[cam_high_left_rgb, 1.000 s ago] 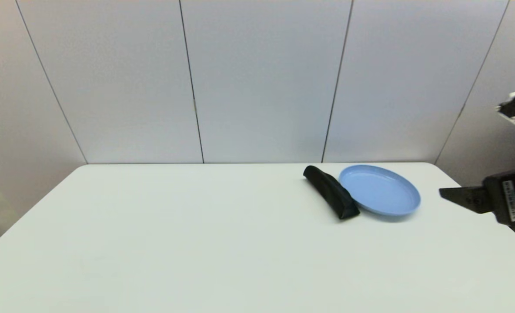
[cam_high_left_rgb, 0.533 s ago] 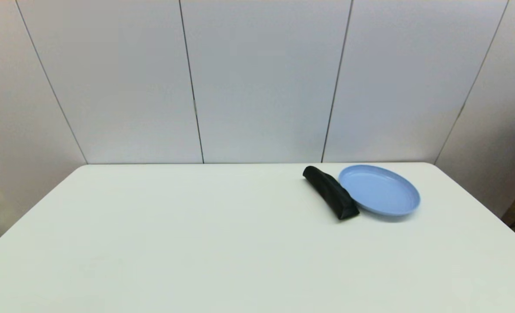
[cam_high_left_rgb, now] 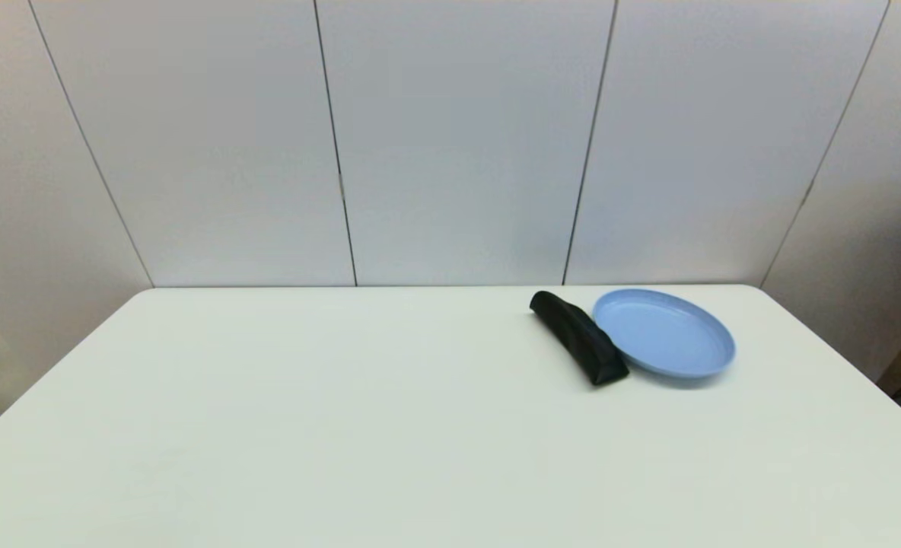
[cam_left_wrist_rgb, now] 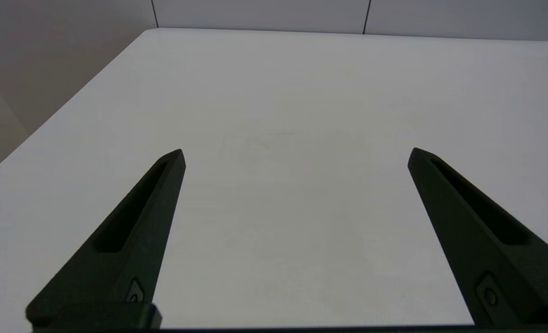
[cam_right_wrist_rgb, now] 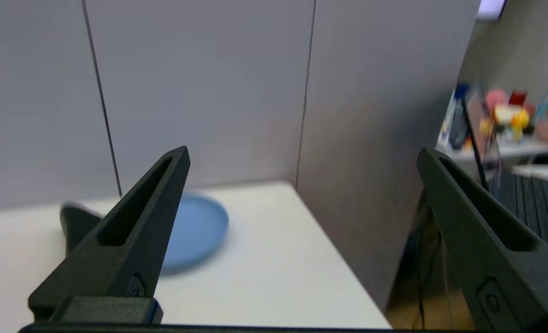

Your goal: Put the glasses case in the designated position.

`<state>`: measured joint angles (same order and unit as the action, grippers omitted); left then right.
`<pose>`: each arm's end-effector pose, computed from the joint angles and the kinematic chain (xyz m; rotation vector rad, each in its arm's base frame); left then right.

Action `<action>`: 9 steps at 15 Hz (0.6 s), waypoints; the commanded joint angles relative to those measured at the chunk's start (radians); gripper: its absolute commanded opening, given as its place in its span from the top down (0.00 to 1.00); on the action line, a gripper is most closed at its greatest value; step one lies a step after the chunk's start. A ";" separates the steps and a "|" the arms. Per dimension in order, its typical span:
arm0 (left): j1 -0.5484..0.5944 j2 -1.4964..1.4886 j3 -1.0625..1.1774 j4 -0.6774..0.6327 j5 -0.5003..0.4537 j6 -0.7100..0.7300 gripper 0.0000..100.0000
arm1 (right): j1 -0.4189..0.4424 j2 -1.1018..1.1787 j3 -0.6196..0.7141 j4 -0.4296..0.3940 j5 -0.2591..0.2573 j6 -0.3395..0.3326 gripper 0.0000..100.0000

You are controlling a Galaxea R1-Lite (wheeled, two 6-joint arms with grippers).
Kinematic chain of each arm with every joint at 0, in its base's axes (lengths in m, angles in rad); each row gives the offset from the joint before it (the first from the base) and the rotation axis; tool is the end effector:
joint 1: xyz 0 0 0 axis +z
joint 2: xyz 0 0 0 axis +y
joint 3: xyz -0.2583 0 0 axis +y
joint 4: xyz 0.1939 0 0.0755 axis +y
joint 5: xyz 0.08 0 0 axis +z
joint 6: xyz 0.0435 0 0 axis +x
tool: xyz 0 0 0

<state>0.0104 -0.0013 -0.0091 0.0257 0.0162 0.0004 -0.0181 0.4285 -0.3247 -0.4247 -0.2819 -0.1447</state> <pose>0.0583 0.0013 0.0753 0.0004 0.0153 0.0266 0.0811 -0.0136 0.2007 -0.1000 -0.2971 -0.3198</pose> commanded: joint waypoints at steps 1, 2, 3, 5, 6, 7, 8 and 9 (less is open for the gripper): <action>0.000 0.001 0.000 0.000 0.001 0.000 0.00 | 0.018 -0.105 0.121 -0.172 0.018 -0.012 0.00; 0.000 0.001 0.000 0.000 0.001 0.000 0.00 | 0.021 -0.122 0.142 -0.201 0.018 -0.016 0.00; 0.000 0.001 0.000 0.000 0.001 0.000 0.00 | 0.021 -0.140 0.168 -0.244 0.018 -0.032 0.00; 0.000 0.001 0.000 0.000 0.001 0.000 0.00 | 0.020 -0.189 0.234 -0.318 0.020 -0.061 0.00; 0.000 0.001 0.000 0.000 0.001 0.000 0.00 | 0.020 -0.205 0.257 -0.333 0.020 -0.061 0.00; 0.000 0.001 0.000 0.002 0.001 0.000 0.00 | 0.020 -0.238 0.302 -0.347 0.018 -0.056 0.00; 0.000 0.001 0.000 0.000 0.001 0.000 0.00 | 0.020 -0.264 0.325 -0.336 0.017 -0.049 0.00; 0.000 0.001 0.000 0.000 0.001 0.000 0.00 | 0.021 -0.304 0.325 -0.298 0.018 -0.044 0.00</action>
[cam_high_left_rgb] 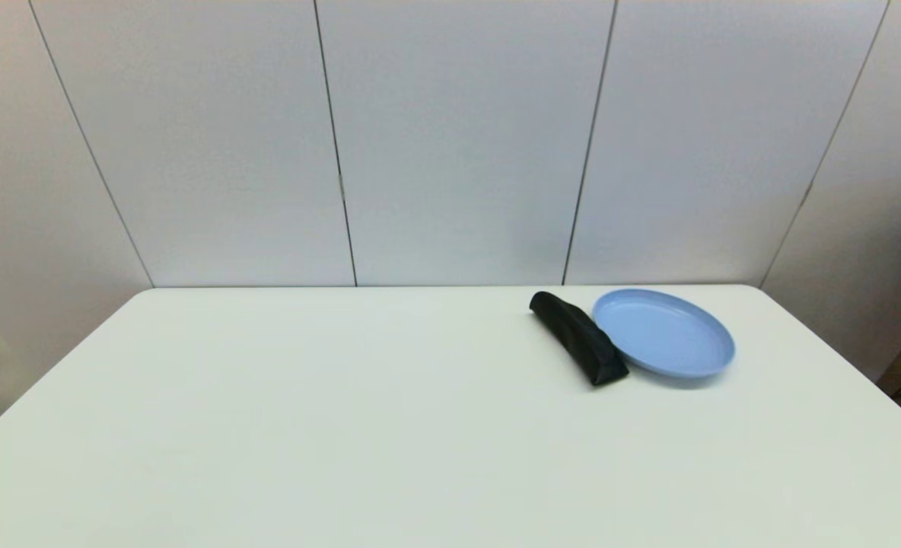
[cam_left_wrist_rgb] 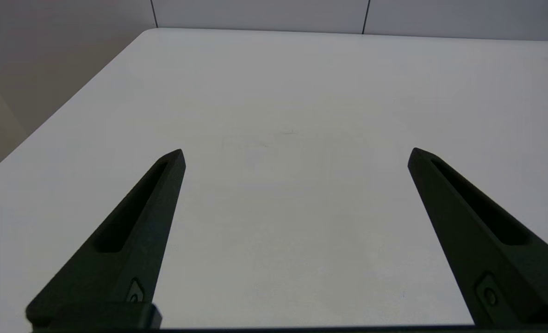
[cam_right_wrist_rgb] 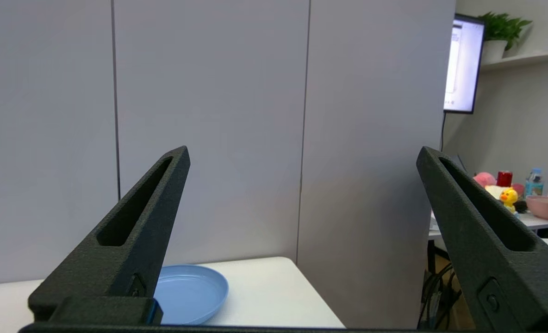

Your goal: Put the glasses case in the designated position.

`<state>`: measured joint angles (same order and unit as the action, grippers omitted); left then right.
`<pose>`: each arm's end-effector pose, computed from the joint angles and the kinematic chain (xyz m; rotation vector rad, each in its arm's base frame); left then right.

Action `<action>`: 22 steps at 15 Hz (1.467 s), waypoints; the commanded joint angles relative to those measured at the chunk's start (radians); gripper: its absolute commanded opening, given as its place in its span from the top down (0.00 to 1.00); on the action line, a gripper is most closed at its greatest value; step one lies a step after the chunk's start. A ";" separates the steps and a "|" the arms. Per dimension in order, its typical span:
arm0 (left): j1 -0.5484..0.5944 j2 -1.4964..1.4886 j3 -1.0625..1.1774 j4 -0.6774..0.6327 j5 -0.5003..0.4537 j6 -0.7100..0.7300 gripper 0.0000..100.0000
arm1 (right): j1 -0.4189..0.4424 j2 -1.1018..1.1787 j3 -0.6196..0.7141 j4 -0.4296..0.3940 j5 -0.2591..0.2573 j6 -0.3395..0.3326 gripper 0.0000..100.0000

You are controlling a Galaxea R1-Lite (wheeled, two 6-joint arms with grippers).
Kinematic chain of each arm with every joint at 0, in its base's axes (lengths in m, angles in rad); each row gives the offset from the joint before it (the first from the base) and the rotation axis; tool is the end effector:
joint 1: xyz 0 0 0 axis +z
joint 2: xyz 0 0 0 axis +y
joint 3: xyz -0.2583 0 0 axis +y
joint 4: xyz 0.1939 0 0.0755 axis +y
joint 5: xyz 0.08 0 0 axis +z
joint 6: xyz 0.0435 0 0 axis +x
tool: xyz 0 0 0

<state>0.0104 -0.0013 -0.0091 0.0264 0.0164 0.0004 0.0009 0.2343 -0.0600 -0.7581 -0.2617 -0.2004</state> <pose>0.0583 0.0013 0.0752 0.0004 0.0160 0.0268 0.0546 -0.0112 0.1680 -0.1170 -0.5523 -0.3102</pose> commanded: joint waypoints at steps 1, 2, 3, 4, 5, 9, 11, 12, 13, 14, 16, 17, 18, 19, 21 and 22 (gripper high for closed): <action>0.000 0.001 0.000 0.000 0.000 0.000 0.00 | 0.001 -0.168 0.062 0.120 0.001 0.012 0.00; 0.000 0.001 0.000 0.000 0.000 0.000 0.00 | -0.001 -0.228 0.060 0.206 0.010 0.012 0.00; 0.000 0.001 0.000 0.001 0.000 0.000 0.00 | -0.001 -0.234 0.060 0.258 0.036 0.018 0.00; 0.000 0.001 0.000 0.000 0.000 0.000 0.00 | -0.001 -0.234 0.060 0.287 0.076 0.018 0.00; 0.000 0.001 0.000 0.000 0.000 0.000 0.00 | -0.001 -0.234 0.062 0.333 0.122 0.022 0.00; 0.000 0.001 0.000 0.000 0.000 0.000 0.00 | -0.001 -0.234 0.062 0.599 0.245 0.018 0.00; 0.000 0.001 0.000 0.000 0.000 0.000 0.00 | -0.001 -0.234 0.062 0.683 0.289 0.016 0.00; 0.000 0.001 0.000 0.000 0.000 0.000 0.00 | -0.001 -0.234 0.060 0.726 0.305 0.016 0.00; 0.000 0.001 0.000 0.000 0.000 0.000 0.00 | -0.001 -0.234 0.062 0.752 0.312 0.012 0.00; 0.000 0.001 0.000 0.000 0.000 0.000 0.00 | -0.001 -0.233 0.062 0.753 0.312 0.003 0.00; 0.000 0.001 0.000 0.000 0.000 0.000 0.00 | -0.001 -0.234 0.060 0.753 0.312 -0.002 0.00; 0.000 0.001 0.000 0.000 0.000 0.000 0.00 | -0.001 -0.234 0.062 0.753 0.312 -0.002 0.00; -0.001 0.001 0.000 0.000 0.000 0.000 0.00 | -0.001 -0.233 0.060 0.753 0.312 -0.002 0.00; 0.000 0.001 0.000 0.000 0.000 0.000 0.00 | -0.001 -0.234 0.060 0.747 0.312 0.009 0.00; 0.000 0.001 0.000 0.000 0.000 0.000 0.00 | -0.001 -0.234 0.060 0.750 0.305 0.082 0.00; 0.000 0.001 0.000 0.000 0.000 0.000 0.00 | -0.001 -0.234 0.060 0.750 0.300 0.130 0.00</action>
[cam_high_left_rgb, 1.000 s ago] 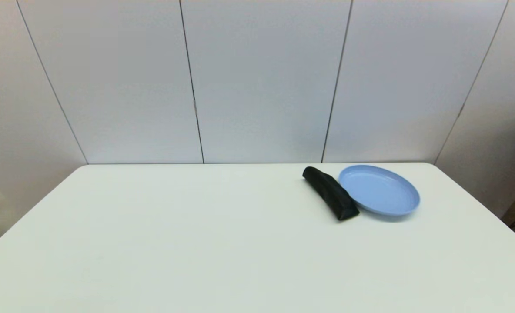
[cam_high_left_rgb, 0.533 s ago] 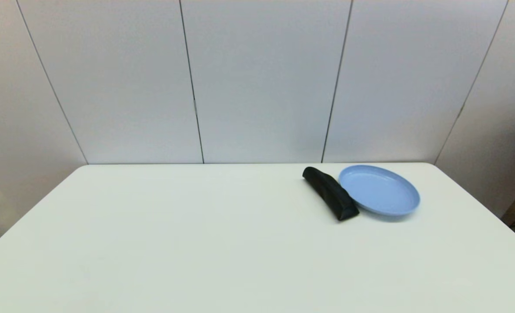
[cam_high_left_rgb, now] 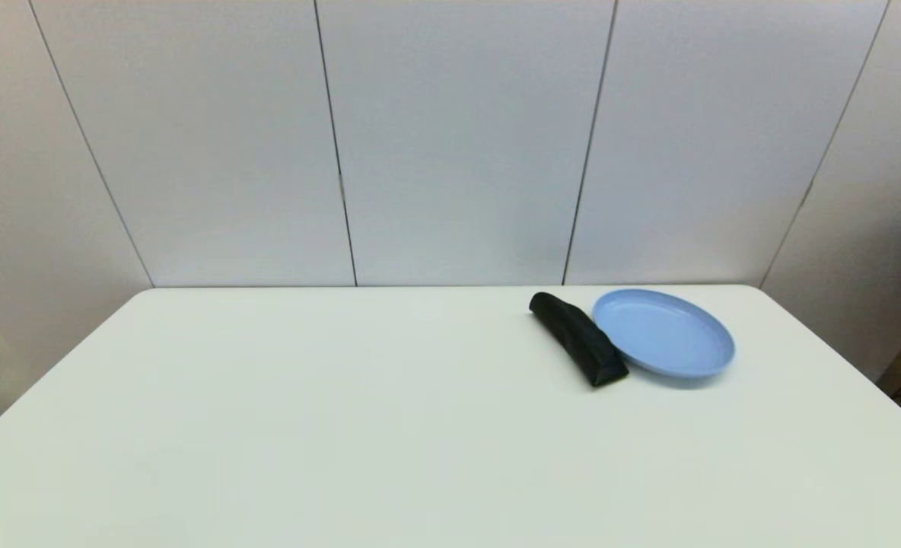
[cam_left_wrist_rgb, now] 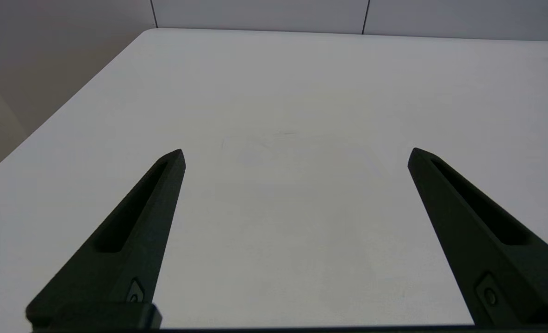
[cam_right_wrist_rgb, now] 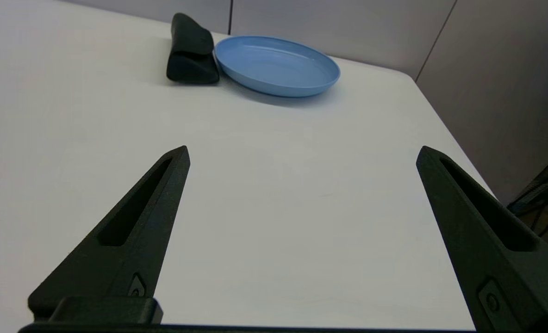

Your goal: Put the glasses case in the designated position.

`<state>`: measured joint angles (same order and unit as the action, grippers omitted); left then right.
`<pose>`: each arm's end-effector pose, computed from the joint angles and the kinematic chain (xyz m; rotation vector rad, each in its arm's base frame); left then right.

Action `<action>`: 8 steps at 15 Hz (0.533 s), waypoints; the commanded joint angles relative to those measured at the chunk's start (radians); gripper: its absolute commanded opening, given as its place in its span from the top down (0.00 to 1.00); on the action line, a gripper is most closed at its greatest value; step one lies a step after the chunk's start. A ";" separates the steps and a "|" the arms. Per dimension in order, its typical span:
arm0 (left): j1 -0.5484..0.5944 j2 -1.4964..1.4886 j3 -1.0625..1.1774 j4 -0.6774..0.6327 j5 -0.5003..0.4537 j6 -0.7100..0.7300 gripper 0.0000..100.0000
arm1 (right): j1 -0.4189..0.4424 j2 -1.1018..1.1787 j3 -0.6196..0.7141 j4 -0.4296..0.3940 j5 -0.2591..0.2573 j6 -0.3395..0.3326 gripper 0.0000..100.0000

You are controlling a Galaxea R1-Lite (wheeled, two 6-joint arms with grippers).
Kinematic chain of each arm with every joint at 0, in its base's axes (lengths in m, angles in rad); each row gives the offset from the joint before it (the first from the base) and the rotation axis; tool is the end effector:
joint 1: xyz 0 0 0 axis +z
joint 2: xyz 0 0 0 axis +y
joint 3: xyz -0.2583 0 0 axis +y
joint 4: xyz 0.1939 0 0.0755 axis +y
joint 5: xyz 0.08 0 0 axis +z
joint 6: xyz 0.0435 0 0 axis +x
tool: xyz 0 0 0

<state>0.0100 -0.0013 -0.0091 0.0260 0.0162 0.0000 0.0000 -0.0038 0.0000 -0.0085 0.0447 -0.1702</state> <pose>0.0583 0.0013 0.0753 0.0000 0.0156 0.0262 0.0588 0.0019 0.0768 -0.1704 -0.0161 0.0435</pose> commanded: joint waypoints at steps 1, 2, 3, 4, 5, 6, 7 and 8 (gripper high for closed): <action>0.001 0.001 0.000 0.000 0.001 0.000 0.00 | 0.000 0.004 0.000 -0.001 -0.022 0.133 0.00; 0.001 0.001 0.000 0.000 0.001 0.000 0.00 | 0.000 0.005 0.000 -0.002 -0.048 0.156 0.00; 0.001 0.001 0.000 0.000 0.001 0.000 0.00 | 0.000 0.005 0.000 -0.002 -0.052 0.184 0.00; 0.001 0.001 0.000 0.000 0.001 0.000 0.00 | 0.000 0.004 0.000 -0.001 -0.052 0.190 0.00; 0.001 0.001 0.000 0.000 0.001 0.000 0.00 | 0.000 0.004 0.000 -0.001 -0.052 0.190 0.00; 0.001 0.001 0.000 0.000 0.001 0.000 0.00 | 0.000 0.004 0.000 -0.001 -0.052 0.189 0.00; 0.001 0.001 0.000 0.000 0.001 0.000 0.00 | 0.000 0.004 0.000 -0.001 -0.052 0.189 0.00; 0.001 0.001 0.000 0.000 0.001 0.000 0.00 | 0.000 0.004 0.000 -0.001 -0.052 0.189 0.00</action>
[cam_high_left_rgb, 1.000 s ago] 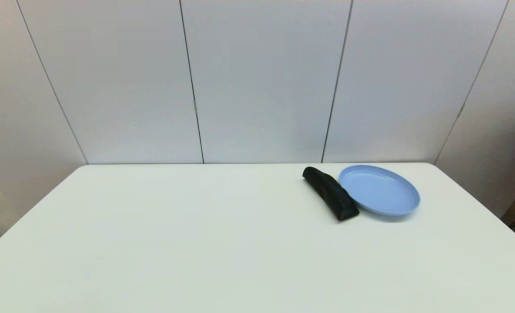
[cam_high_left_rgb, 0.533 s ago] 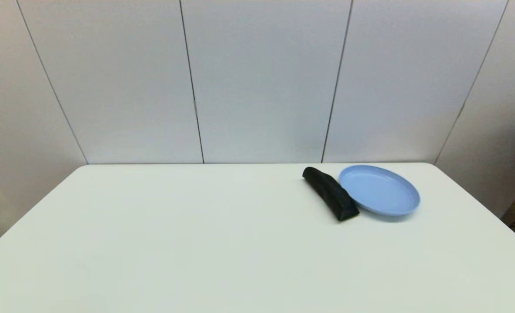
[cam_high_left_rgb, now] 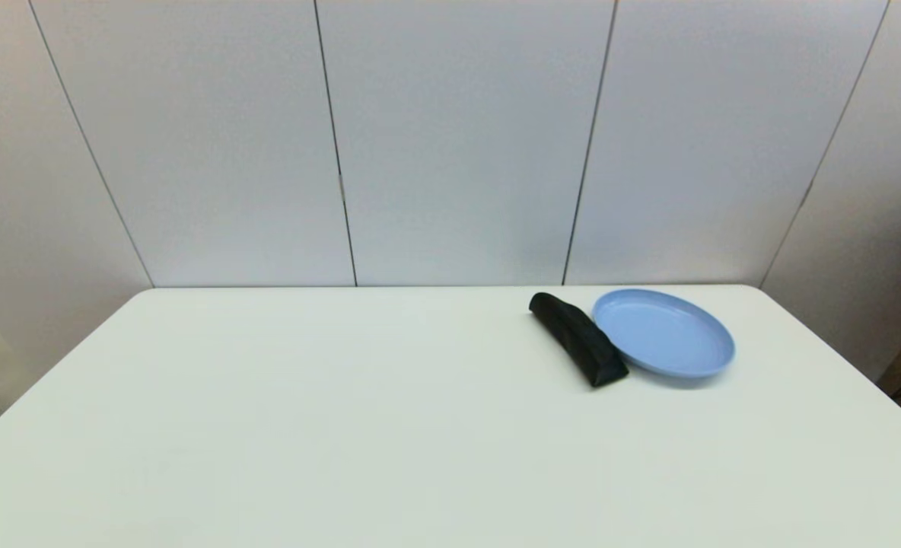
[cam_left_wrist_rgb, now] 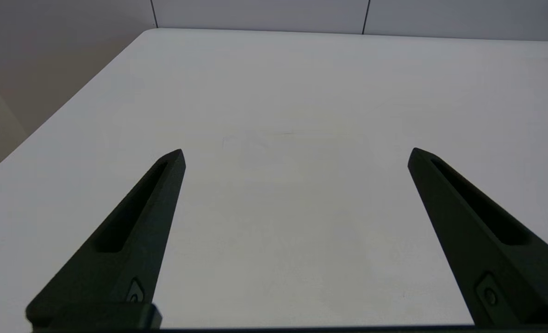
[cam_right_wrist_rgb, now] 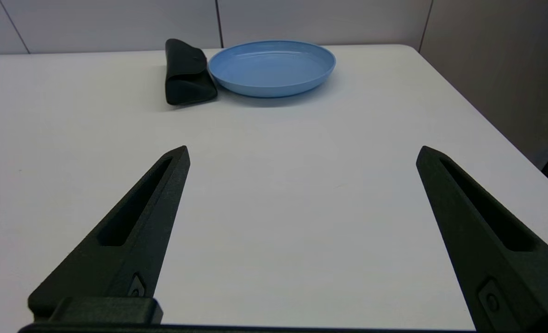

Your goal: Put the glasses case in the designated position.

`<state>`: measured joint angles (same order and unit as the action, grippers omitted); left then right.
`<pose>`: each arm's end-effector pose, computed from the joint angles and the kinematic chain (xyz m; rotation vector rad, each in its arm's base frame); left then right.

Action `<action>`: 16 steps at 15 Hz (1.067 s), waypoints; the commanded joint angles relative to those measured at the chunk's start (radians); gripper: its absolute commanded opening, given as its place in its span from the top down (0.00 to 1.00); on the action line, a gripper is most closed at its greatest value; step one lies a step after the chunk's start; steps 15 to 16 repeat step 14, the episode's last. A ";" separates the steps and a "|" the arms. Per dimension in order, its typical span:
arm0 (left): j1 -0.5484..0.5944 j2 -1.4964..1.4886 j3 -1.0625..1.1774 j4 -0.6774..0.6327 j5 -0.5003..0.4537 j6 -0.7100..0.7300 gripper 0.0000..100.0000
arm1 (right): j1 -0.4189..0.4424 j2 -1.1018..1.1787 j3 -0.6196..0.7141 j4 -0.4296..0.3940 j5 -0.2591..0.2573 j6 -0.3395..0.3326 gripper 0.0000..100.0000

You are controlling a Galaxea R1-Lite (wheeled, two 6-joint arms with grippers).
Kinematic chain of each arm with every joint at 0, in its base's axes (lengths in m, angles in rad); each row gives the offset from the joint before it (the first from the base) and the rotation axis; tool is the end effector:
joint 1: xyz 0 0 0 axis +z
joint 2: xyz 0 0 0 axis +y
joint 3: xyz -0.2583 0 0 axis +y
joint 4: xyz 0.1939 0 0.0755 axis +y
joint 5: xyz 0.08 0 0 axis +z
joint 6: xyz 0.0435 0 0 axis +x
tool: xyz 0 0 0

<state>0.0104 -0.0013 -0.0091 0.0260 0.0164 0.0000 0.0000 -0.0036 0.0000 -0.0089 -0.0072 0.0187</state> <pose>0.0583 0.0013 0.0753 0.0000 0.0156 0.0268 0.0588 -0.0003 0.0768 0.0187 -0.0126 -0.0071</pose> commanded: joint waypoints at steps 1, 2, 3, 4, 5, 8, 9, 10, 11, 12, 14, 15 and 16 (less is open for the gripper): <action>0.000 0.001 0.000 0.000 0.000 0.000 0.00 | 0.000 0.004 0.000 0.000 0.000 0.000 0.00; -0.001 0.001 0.000 0.000 0.000 0.000 0.00 | 0.000 0.004 0.000 0.000 0.000 0.000 0.00; 0.000 0.001 0.000 0.000 0.000 0.000 0.00 | 0.000 0.004 0.000 0.000 0.000 0.000 0.00; 0.000 0.001 0.000 0.000 0.000 0.000 0.00 | 0.000 0.004 0.000 0.000 0.000 0.000 0.00; 0.000 0.001 0.000 0.000 0.000 0.000 0.00 | 0.000 0.004 0.000 -0.002 0.000 0.000 0.00; 0.000 0.001 0.000 0.000 0.000 0.000 0.00 | 0.000 0.004 0.000 0.000 0.000 0.000 0.00; 0.000 0.001 0.000 0.000 0.000 0.000 0.00 | 0.000 0.005 0.000 0.000 0.000 0.000 0.00; 0.000 0.001 0.000 0.000 0.000 0.000 0.00 | 0.000 0.005 -0.002 0.003 0.000 -0.003 0.00; 0.000 0.001 0.000 0.000 0.000 0.000 0.00 | 0.000 0.004 0.000 0.000 0.001 -0.003 0.00; 0.000 0.001 0.000 0.000 0.000 0.000 0.00 | 0.000 0.004 0.000 -0.002 0.001 -0.002 0.00; 0.000 0.001 0.000 0.000 0.000 0.000 0.00 | -0.002 0.004 0.000 -0.002 0.001 -0.002 0.00; 0.000 0.001 0.000 0.000 0.000 0.000 0.00 | -0.002 0.004 0.000 -0.002 0.001 -0.002 0.00; 0.000 0.001 0.000 0.000 0.000 0.000 0.00 | -0.002 0.004 0.000 -0.002 0.001 -0.002 0.00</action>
